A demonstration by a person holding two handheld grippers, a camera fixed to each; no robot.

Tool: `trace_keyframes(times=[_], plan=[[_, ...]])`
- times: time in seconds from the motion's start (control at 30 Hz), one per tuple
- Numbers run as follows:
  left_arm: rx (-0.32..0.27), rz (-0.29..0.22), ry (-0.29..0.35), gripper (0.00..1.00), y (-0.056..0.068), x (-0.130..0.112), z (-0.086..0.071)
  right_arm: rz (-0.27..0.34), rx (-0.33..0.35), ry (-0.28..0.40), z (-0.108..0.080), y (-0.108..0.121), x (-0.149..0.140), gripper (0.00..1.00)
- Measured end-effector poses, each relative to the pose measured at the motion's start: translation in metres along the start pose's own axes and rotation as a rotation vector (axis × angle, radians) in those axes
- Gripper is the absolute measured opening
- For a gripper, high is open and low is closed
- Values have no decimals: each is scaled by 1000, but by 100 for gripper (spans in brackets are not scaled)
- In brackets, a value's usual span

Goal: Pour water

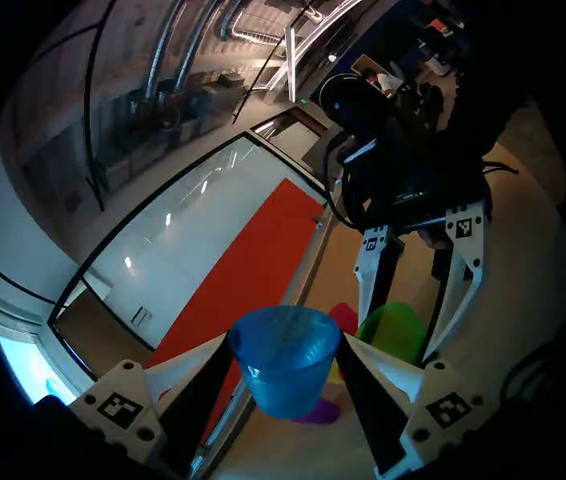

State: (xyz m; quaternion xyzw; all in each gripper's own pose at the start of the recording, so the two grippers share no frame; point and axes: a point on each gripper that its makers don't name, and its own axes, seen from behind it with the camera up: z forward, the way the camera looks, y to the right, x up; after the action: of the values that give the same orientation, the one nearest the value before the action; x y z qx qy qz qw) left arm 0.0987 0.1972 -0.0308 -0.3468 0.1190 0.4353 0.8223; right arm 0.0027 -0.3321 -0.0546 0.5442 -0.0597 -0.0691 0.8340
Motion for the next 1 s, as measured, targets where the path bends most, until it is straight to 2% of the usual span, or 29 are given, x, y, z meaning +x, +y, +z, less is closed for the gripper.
trace_keyframes(times=[1.0], plan=[[7,82,1,87,2,6,2,-7,1,3,0,0,3,91]])
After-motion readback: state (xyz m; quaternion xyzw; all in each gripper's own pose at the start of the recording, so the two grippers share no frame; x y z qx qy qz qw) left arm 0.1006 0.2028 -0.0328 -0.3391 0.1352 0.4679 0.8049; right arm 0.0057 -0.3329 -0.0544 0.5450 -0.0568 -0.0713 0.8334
